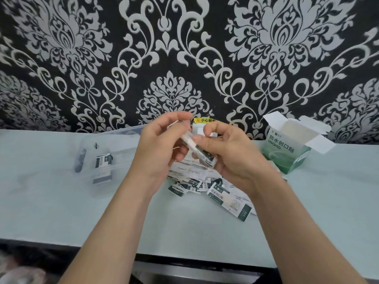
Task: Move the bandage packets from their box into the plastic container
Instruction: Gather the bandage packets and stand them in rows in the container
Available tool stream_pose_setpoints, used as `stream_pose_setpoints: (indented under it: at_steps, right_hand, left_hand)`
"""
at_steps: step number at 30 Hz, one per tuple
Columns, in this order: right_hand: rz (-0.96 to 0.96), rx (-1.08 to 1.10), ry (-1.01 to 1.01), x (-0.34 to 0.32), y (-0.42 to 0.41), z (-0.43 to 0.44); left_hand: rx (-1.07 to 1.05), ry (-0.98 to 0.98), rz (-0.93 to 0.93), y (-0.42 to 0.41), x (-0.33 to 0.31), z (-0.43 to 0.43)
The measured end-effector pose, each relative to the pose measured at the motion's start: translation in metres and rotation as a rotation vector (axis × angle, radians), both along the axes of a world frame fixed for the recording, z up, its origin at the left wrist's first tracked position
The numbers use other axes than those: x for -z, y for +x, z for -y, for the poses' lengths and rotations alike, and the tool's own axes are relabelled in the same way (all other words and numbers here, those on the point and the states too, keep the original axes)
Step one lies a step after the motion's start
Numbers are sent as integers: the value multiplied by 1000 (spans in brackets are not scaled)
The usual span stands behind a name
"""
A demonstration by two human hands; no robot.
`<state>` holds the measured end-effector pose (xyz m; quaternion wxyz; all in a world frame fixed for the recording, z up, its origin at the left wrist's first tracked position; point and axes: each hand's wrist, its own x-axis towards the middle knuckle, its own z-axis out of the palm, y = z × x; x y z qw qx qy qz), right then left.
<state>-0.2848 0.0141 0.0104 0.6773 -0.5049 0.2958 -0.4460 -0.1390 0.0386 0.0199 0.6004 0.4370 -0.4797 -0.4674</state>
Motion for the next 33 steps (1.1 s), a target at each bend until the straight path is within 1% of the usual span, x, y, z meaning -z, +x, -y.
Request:
stream_pose_setpoints:
  at_steps: [1, 2, 3, 5, 7, 9, 13, 16, 19, 21, 22, 23, 25, 26, 27, 28, 29, 31, 33]
  right_hand:
    - [90, -53, 94, 1, 0, 0]
    - [143, -93, 163, 1, 0, 0]
    - [174, -125, 213, 2, -1, 1]
    - [173, -165, 251, 4, -1, 1]
    - [82, -176, 201, 6, -1, 0]
    - [-52, -193, 118, 6, -2, -1]
    - [-226, -265, 19, 7, -3, 0]
    - [-305, -280, 8, 8, 0, 0]
    - [-272, -312, 41, 9, 6, -1]
    - [-187, -318, 98, 8, 12, -2]
    - [-130, -314, 130, 7, 15, -3]
    - [-72, -300, 156, 8, 17, -3]
    - [18, -265, 193, 9, 22, -2]
    - [36, -254, 198, 8, 26, -2]
    - [33, -251, 190, 10, 30, -2]
    - [16, -265, 184, 10, 33, -4]
    - [-9, -272, 164, 11, 36, -5]
    - [-34, -304, 146, 11, 44, -6]
    - [-46, -343, 140, 10, 52, -8]
  left_hand:
    - [96, -10, -80, 4, 0, 0]
    - [162, -17, -98, 7, 0, 0]
    - [186, -22, -75, 8, -1, -1]
    - [136, -18, -14, 7, -1, -1]
    - [34, 8, 18, 4, -1, -1]
    - [-44, 23, 68, 6, 1, 1]
    - [-108, 50, 207, 11, 0, 0]
    - [-154, 78, 289, 9, 2, -3]
    - [-164, 91, 276, 9, 0, -7]
    - [-119, 93, 233, 12, -5, -12]
    - [-97, 89, 240, 16, -8, -14]
    - [-81, 68, 286, 21, -9, -15]
    - [-23, -7, 472, 31, -9, -20]
    - [44, -45, 564, 35, -9, -23]
    - [122, -75, 628, 38, -7, -26]
    - [183, -92, 651, 39, -4, -28]
    - [207, -108, 681, 41, 1, -29]
    - [151, -152, 787, 48, 8, -32]
    - [74, -170, 807, 57, 10, -35]
